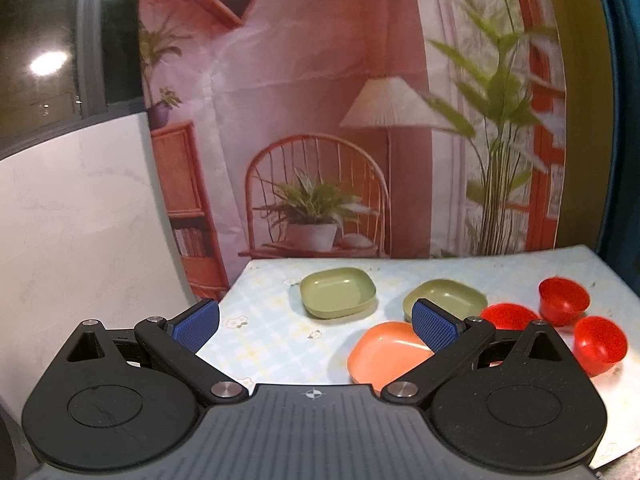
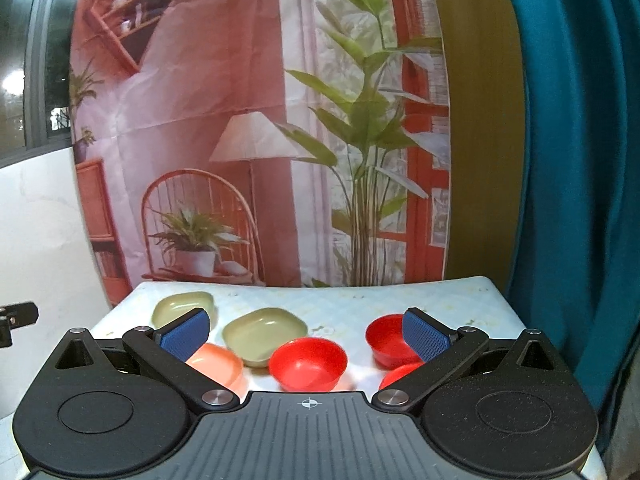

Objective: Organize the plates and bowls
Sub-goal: 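Move the left tool toward the orange plate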

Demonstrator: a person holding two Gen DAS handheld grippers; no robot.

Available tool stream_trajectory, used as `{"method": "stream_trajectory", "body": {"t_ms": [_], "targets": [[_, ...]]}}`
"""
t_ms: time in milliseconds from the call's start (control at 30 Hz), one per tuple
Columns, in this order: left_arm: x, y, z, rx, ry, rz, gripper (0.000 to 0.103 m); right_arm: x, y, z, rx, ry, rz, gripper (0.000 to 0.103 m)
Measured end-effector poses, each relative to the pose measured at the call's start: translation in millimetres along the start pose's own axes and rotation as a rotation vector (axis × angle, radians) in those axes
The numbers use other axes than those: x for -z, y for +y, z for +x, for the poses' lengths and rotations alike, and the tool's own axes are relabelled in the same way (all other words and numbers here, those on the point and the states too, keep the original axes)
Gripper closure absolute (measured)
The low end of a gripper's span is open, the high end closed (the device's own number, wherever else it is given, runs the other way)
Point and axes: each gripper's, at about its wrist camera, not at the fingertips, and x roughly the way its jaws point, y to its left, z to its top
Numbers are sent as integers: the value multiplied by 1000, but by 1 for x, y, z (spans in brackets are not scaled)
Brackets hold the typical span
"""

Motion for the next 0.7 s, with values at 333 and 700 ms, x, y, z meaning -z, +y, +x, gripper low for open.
{"method": "stream_trajectory", "body": {"t_ms": [333, 700], "targets": [[-10, 13, 60, 2, 28, 6, 0, -32, -16, 67, -42, 16, 16, 0], [-28, 23, 94, 0, 17, -38, 0, -59, -23, 106, -29, -24, -62, 0]]}}
